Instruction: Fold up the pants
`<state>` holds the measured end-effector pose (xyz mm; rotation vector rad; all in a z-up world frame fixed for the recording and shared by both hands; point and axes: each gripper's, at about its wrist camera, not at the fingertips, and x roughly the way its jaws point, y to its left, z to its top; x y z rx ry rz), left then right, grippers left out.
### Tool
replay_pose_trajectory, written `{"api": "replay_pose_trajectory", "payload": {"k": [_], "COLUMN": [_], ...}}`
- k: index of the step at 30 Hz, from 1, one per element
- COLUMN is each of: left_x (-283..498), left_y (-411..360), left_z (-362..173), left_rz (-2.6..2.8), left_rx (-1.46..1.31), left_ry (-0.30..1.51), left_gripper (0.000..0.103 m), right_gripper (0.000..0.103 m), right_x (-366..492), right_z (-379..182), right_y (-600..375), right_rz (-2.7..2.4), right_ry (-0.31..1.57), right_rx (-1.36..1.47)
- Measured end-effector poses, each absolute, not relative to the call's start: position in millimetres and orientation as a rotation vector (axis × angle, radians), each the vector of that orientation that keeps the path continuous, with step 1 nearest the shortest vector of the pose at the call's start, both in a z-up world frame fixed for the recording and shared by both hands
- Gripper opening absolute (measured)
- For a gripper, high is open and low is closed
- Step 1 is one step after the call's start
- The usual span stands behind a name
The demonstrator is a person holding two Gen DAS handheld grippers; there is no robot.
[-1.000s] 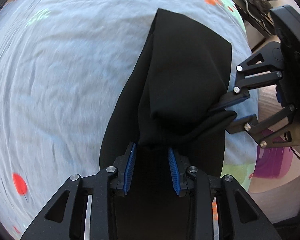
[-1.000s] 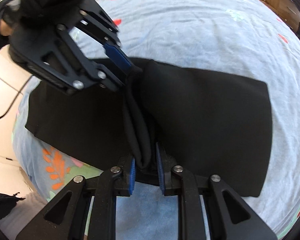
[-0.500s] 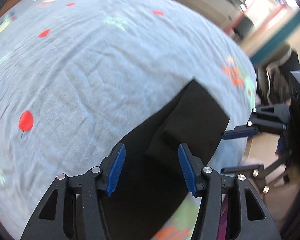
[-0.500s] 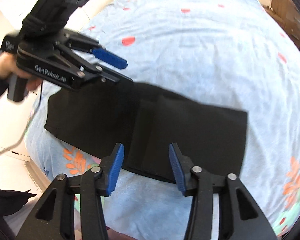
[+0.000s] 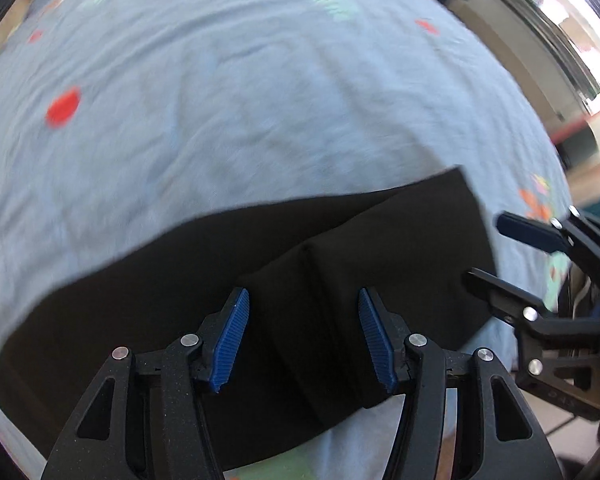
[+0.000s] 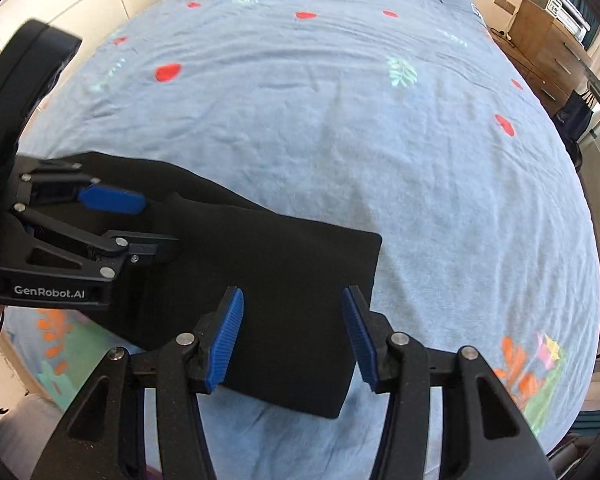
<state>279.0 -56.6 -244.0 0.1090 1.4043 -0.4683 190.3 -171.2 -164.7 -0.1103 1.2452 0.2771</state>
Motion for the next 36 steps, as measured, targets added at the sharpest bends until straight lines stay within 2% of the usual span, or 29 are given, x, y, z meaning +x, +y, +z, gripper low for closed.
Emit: {"api": "replay_pose_trajectory", "payload": {"k": [8,13,19,20,22,24,25,26,34,36], "left_x": [283.9,286.5,277.1,274.6,267.1,257.1,253.4,249.7,212.6,202.9], "left_y": [-42.8,-14.6,58.4,70.6,95.7,117.8,122.0,126.6,170.7,182.8], "left_z": [-252.0,-225.3,-189.4,-185.1,-177.1,-171.9,-170.5,-169.0,-168.0,-169.3], "left_rz": [-0.468,-0.449,-0.296,-0.262,-0.204,-0.146,-0.130,-0.113,-0.009,0.036], "left_rx": [0.081,0.001,-0.056,-0.060,-0.100,-0.142,-0.155,-0.168,-0.294,-0.323], "left_ry": [1.408,1.368,1.310,1.301,1.277,1.251,1.241,1.233,1.213,1.202], "left_gripper": [0.054,0.054,0.055,0.057,0.070,0.089,0.090,0.090,0.092,0.096], "right_gripper": [0.053,0.053,0.054,0.056,0.076,0.082,0.092,0.097,0.103,0.103], "right_x": [189.9,191.3,193.1,193.9,193.0,189.5,188.3,188.7,185.2,183.5], "right_z": [-181.3,-160.0,-131.7,-127.9,-120.4,-114.1,-112.6,-112.6,-123.6,-130.8], "right_y": [-165.8,-158.3,-120.7,-111.8,-92.6,-74.3,-63.9,-54.0,1.8,12.9], "right_rz": [0.276,0.315,0.444,0.478,0.539,0.585,0.606,0.634,0.820,0.841], "right_ry": [1.268,1.238,1.153,1.134,1.078,1.006,0.978,0.966,0.920,0.906], "right_rx": [-0.187,-0.193,-0.292,-0.310,-0.357,-0.404,-0.433,-0.456,-0.585,-0.649]}}
